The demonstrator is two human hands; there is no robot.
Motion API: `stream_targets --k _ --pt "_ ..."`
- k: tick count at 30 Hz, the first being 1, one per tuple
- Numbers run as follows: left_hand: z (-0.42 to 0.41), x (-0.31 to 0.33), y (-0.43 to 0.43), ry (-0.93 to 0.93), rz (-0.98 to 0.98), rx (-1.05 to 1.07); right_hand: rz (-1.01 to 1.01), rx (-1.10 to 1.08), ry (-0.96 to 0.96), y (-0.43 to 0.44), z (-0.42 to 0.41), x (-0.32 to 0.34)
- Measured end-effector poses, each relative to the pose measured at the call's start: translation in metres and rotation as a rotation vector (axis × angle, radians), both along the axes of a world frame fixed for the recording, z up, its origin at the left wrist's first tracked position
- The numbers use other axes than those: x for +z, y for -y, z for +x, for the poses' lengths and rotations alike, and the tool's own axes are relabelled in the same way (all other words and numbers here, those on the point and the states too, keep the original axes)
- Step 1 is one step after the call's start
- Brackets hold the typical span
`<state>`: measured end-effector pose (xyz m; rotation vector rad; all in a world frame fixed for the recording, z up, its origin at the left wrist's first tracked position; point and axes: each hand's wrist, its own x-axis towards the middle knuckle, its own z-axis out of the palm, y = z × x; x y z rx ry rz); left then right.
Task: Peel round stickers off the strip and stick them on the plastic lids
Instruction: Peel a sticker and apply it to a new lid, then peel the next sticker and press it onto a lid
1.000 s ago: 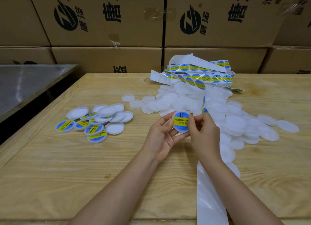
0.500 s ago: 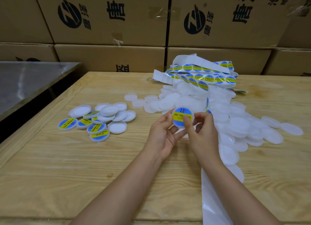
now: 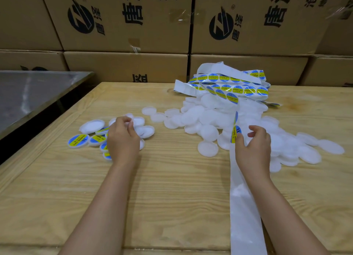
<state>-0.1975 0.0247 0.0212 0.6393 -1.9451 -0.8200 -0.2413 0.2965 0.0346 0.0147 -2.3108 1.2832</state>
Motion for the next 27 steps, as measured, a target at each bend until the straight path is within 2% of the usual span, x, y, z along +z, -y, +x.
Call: stream_targets --k 4,8,12,17,22,27 --pt "0.001 -0.004 0.005 0.148 -0.029 0.053 -0.168 0.024 0.127 -0.003 -0.003 -0.003" --pt "-0.001 -0.008 0.007 0.264 -0.115 0.066 -0.236 0.024 0.185 -0.007 -0.007 -0.003" --pt "-0.001 -0.007 0.003 0.215 -0.228 0.058 -0.231 0.053 0.197 -0.007 -0.007 -0.002" --pt "-0.005 0.005 -0.035 -0.026 -0.303 -0.225 -0.254 0.105 0.219 -0.003 -0.007 0.0" --pt "-0.003 0.006 -0.098 0.01 -0.147 -0.628 -0.394 0.247 0.266 0.002 0.0 0.004" --pt "-0.001 0.003 -0.133 0.092 -0.025 -0.822 -0.426 0.428 0.354 0.012 0.01 0.008"
